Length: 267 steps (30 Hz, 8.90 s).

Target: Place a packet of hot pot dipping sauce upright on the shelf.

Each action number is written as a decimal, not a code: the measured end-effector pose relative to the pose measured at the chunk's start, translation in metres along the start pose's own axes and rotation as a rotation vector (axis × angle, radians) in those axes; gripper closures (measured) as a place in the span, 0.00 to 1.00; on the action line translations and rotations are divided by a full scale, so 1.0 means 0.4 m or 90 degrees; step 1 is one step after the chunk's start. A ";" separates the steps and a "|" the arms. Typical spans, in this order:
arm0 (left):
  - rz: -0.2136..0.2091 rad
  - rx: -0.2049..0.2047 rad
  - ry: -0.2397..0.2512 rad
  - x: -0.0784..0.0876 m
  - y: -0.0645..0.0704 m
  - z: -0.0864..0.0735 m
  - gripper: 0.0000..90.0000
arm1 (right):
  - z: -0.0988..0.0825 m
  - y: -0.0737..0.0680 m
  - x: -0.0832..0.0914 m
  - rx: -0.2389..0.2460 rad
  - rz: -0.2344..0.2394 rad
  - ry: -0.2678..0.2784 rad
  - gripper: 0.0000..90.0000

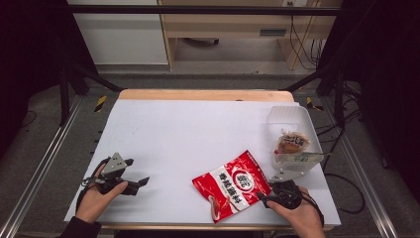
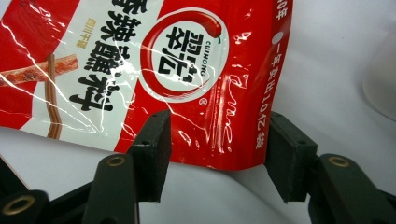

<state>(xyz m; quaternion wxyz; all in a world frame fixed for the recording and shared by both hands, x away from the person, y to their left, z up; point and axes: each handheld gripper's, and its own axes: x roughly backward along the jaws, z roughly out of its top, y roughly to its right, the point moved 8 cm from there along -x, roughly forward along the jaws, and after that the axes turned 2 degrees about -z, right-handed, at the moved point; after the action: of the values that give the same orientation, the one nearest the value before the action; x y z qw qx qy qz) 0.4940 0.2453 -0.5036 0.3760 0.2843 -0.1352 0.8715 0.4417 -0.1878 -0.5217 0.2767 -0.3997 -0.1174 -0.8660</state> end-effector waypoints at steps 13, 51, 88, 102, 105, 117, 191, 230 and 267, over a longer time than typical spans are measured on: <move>-0.006 -0.001 -0.009 -0.003 0.006 -0.002 0.10 | 0.008 0.017 -0.013 0.019 -0.020 -0.013 0.84; -0.047 -0.041 -0.016 -0.013 0.064 0.013 0.10 | 0.455 -0.174 0.061 0.295 -0.037 0.126 1.00; -0.055 -0.115 0.068 0.053 0.102 0.250 0.33 | 0.601 -0.302 0.110 0.398 -0.018 0.152 1.00; -0.049 -0.120 0.091 0.050 0.076 0.299 0.45 | 0.619 -0.334 0.117 0.419 -0.012 0.155 1.00; -0.049 -0.117 0.089 0.048 0.062 0.321 0.55 | 0.621 -0.340 0.122 0.417 -0.008 0.158 1.00; -0.134 -0.108 0.108 0.021 0.060 0.358 0.64 | 0.621 -0.333 0.138 0.413 0.007 0.161 1.00; -0.156 -0.205 0.044 0.044 0.149 0.407 1.00 | 0.511 -0.239 0.029 0.370 0.081 0.040 0.99; 0.008 0.001 0.013 -0.024 0.037 0.057 0.10 | 0.557 -0.173 0.112 0.359 0.030 0.077 1.00; 0.046 0.023 0.014 -0.001 0.001 0.016 0.09 | 0.686 0.192 0.258 0.190 -0.110 0.135 1.00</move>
<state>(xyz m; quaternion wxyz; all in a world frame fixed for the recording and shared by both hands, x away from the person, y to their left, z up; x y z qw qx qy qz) 0.4961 0.2420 -0.4988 0.3406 0.2765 -0.1257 0.8898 0.6032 -0.1740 -0.2658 0.2680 -0.2493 -0.2487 -0.8968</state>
